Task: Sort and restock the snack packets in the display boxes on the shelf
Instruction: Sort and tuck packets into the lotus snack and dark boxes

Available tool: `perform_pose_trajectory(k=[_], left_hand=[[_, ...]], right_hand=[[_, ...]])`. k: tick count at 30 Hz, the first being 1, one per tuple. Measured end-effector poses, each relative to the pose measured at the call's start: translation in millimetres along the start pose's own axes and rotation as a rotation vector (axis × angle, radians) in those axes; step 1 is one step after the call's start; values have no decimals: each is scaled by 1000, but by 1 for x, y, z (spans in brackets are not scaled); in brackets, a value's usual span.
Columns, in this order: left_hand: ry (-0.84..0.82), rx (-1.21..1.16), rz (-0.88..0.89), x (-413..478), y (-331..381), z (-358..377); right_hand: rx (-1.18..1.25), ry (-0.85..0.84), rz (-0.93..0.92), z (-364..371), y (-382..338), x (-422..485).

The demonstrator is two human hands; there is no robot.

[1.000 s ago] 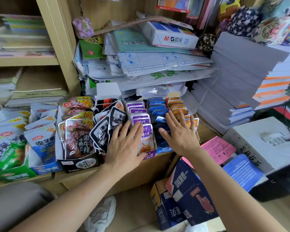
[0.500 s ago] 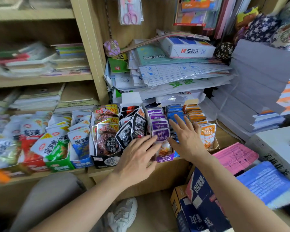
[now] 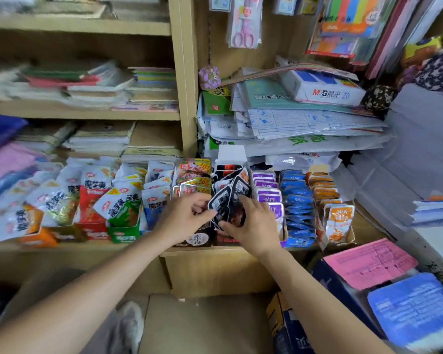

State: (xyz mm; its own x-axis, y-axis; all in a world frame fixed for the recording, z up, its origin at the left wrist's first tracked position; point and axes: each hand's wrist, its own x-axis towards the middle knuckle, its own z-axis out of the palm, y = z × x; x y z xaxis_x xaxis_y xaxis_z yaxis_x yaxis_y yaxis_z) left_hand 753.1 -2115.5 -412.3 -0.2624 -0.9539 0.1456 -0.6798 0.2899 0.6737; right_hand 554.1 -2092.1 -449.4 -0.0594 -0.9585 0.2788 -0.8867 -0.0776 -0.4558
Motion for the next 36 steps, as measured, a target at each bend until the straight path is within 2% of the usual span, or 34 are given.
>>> perform_pose_trajectory(k=[2, 5, 12, 20, 24, 30, 34, 36], left_hand=[[-11, -16, 9, 7, -1, 12], [35, -47, 42, 20, -15, 17], [109, -223, 93, 36, -36, 17], [136, -415, 93, 35, -30, 13], [157, -454, 78, 37, -21, 11], [150, -511, -10, 55, -16, 12], [111, -701, -133, 64, -18, 6], [133, -817, -183, 66, -15, 0]], right_hand=[[-10, -37, 14, 6, -2, 7], [146, -84, 71, -4, 5, 15], [337, 190, 347, -39, 4, 16], [310, -11, 611, -38, -30, 21], [196, -61, 546, -39, -48, 35], [252, 55, 517, -52, -25, 27], [487, -8, 550, -49, -8, 26], [550, -26, 511, -44, -5, 27]])
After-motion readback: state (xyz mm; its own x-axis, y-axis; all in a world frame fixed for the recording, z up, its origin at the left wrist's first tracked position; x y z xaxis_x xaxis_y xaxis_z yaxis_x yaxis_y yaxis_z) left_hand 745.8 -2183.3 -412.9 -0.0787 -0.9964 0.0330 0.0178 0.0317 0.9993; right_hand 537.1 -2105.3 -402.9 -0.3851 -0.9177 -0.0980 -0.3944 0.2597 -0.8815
